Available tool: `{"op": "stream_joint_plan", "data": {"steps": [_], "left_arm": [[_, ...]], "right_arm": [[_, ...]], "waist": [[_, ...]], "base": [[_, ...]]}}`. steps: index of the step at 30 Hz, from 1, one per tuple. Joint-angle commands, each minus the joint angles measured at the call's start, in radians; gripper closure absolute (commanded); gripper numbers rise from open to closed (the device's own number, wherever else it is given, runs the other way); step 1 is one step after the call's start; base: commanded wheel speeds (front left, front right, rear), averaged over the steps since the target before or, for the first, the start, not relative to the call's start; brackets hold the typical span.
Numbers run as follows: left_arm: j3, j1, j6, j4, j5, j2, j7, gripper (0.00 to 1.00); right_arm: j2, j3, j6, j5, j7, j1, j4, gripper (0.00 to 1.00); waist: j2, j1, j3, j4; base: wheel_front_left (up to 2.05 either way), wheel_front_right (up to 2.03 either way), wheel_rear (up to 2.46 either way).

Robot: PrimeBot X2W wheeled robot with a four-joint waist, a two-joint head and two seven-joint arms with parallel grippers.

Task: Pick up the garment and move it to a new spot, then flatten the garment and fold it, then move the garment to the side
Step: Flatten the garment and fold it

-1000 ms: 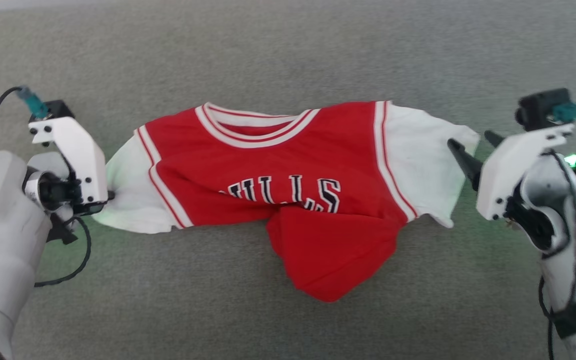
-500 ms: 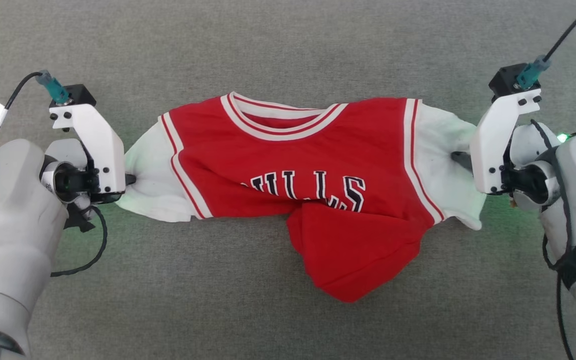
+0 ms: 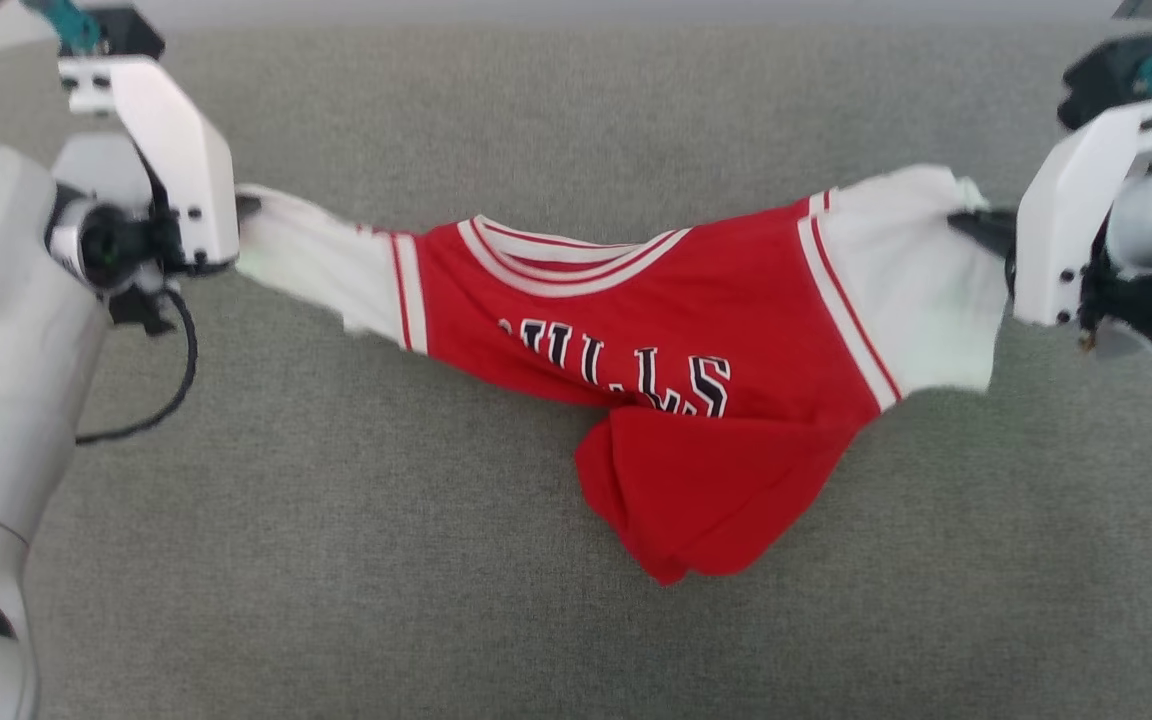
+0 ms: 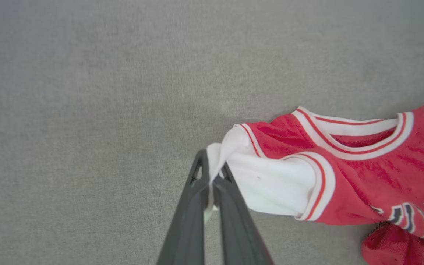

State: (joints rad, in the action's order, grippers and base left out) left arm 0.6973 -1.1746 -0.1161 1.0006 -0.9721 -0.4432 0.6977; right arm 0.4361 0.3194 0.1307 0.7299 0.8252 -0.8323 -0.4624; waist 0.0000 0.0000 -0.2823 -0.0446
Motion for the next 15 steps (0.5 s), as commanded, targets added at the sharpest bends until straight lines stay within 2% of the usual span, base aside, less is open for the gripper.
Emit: {"op": "stream_joint_plan", "data": {"steps": [1,7,15], "left_arm": [[0.003,-0.027,-0.005,-0.017,0.015,-0.006,0.001,1.0],[-0.019,-0.108,0.015,-0.078,0.012,-0.025,-0.005,1.0],[-0.053,-0.195,0.047,-0.156,0.004,-0.048,-0.023,1.0]], "right_arm": [[0.014,-0.007,0.0,0.011,-0.01,-0.02,0.032,1.0],[0.026,-0.036,0.0,0.042,-0.019,-0.085,0.121,1.0],[-0.007,-0.077,0.0,0.037,-0.071,-0.213,0.116,1.0]], "waist": [[0.0,0.0,0.036,0.003],[0.0,0.0,0.116,0.015],[0.0,0.0,0.199,0.034]], "base": [[0.0,0.0,0.0],[0.0,0.0,0.0],[0.0,0.0,0.0]]}}
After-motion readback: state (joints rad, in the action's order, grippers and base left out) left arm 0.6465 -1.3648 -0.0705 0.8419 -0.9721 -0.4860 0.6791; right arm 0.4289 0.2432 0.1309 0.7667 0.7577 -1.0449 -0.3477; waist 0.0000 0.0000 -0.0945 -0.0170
